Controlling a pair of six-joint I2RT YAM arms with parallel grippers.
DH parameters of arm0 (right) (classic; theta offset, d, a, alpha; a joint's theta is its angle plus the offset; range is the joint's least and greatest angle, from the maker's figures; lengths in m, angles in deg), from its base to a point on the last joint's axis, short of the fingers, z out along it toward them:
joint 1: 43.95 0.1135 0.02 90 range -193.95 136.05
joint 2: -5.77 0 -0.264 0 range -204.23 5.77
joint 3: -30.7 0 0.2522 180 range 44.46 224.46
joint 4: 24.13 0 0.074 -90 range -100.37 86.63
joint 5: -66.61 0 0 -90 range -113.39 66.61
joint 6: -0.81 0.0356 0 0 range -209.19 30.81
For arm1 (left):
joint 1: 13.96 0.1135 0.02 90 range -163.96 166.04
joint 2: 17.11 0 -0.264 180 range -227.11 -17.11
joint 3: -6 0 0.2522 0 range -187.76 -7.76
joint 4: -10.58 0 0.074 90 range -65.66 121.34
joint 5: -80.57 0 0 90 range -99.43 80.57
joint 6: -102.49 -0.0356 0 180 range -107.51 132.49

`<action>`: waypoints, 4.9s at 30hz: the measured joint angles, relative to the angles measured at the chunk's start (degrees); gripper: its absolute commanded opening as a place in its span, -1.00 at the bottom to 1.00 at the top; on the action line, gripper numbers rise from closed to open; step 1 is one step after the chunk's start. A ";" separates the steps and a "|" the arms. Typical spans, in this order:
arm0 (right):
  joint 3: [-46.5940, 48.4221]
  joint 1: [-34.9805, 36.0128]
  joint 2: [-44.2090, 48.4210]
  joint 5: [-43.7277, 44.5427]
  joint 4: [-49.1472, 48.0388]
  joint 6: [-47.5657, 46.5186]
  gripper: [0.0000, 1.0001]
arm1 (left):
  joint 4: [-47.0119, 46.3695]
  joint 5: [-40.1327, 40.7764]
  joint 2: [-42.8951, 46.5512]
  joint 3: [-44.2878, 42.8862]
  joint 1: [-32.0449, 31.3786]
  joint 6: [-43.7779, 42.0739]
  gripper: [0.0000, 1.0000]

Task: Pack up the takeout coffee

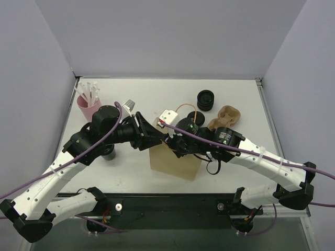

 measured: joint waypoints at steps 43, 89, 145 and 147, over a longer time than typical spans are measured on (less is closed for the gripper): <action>-9.77 -8.90 8.15 -12.59 -8.13 8.17 -0.49 | -2.64 2.78 3.91 14.86 -6.08 -8.28 -1.00; -4.87 -7.30 -4.81 -32.28 -22.08 -22.36 -0.67 | 28.89 18.60 -11.74 -23.91 13.57 -40.87 0.14; -2.75 -10.69 0.09 -17.92 -14.38 -8.17 0.09 | 24.83 14.14 -19.54 -19.71 13.03 -50.14 -1.00; -1.97 -10.67 -0.70 -16.83 -14.36 -7.74 0.08 | 24.79 13.84 -19.54 -19.71 13.03 -50.16 -1.00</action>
